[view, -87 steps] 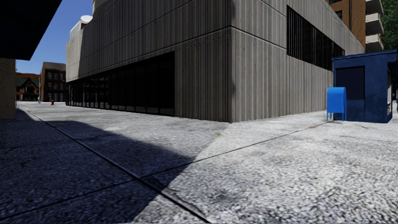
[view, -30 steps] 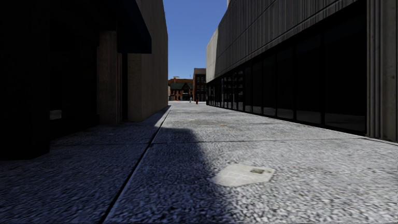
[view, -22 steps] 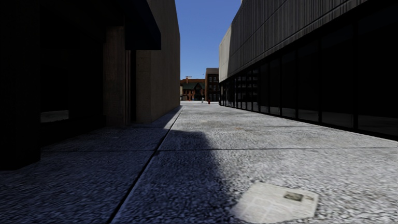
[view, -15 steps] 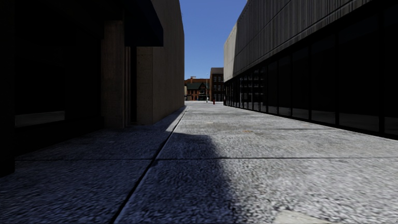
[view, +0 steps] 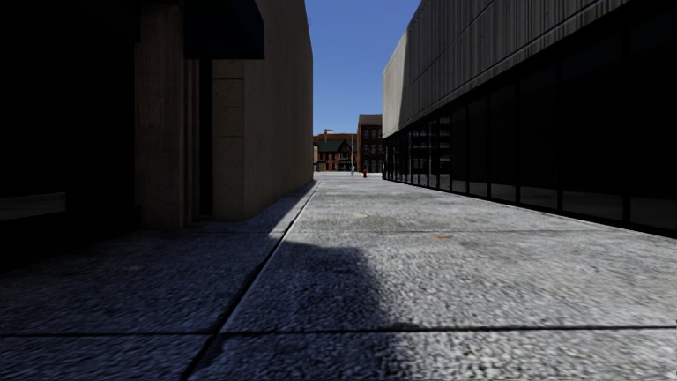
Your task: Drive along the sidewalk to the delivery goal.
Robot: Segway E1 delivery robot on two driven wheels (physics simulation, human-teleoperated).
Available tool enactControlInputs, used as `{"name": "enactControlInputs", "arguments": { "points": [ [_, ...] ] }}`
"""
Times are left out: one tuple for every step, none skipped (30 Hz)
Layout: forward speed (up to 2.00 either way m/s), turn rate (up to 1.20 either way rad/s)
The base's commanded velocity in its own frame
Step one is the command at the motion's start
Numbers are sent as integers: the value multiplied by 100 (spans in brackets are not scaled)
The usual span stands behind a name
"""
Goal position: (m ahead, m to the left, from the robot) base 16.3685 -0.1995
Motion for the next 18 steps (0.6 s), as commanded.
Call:
{"name": "enactControlInputs", "arguments": {
  "points": [
    [200,0],
    [200,0],
    [200,0],
    [200,0],
    [200,0],
    [200,0],
    [200,0],
    [200,0],
    [200,0],
    [200,0],
    [200,0],
    [200,0],
    [200,0],
    [200,0],
    [200,0],
    [200,0],
    [200,0],
    [200,0]
  ]
}}
